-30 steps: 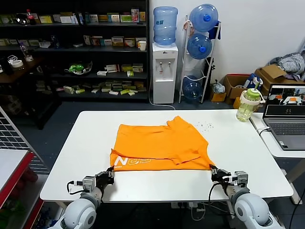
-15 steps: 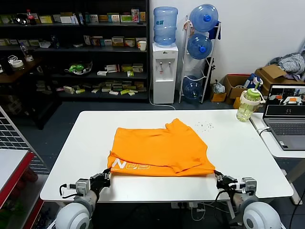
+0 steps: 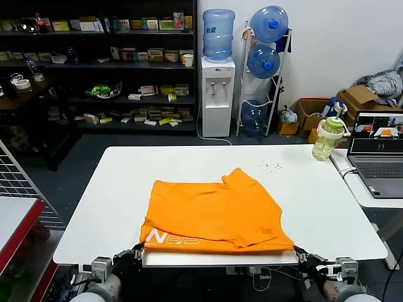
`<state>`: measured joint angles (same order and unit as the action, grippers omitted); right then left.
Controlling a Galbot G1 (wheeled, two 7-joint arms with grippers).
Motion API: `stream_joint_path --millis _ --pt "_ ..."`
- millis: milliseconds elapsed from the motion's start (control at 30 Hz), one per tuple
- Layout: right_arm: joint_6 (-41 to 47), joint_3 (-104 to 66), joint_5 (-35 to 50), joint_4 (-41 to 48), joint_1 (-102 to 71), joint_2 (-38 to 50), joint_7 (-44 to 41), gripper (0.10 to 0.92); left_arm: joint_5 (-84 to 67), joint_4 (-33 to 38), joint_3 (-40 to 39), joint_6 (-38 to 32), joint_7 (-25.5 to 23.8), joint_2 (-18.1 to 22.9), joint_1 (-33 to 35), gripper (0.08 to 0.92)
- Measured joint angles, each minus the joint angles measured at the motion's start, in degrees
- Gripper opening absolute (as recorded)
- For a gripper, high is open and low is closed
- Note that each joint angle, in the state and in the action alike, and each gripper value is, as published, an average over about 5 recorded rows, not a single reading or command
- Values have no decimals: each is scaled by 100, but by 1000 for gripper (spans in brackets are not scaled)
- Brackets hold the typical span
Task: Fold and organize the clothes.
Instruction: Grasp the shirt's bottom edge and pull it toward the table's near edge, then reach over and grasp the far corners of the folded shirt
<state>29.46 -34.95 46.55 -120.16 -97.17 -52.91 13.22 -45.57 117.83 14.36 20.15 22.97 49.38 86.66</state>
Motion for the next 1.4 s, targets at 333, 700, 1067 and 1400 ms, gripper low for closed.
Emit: stream_joint_path --millis 333,700,1067,1400 --pt "-146 -44 -42 -64 280 174 -161 475 -159 216 258 180 -42 -144 104 494" --pt "-382 1057 50 968 2605 111 -58 783 -410 -501 133 0 -434 -22 -1283 796" --pt "-362 2725 -62 3495 5454 -765 -221 823 -290 -2808 -808 -125 -1024 743 -3626 823" --pt "-62 3400 -139 5123 6619 -1350 -554 823 -271 -4358 -1477 60 -1261 1179 -4890 823"
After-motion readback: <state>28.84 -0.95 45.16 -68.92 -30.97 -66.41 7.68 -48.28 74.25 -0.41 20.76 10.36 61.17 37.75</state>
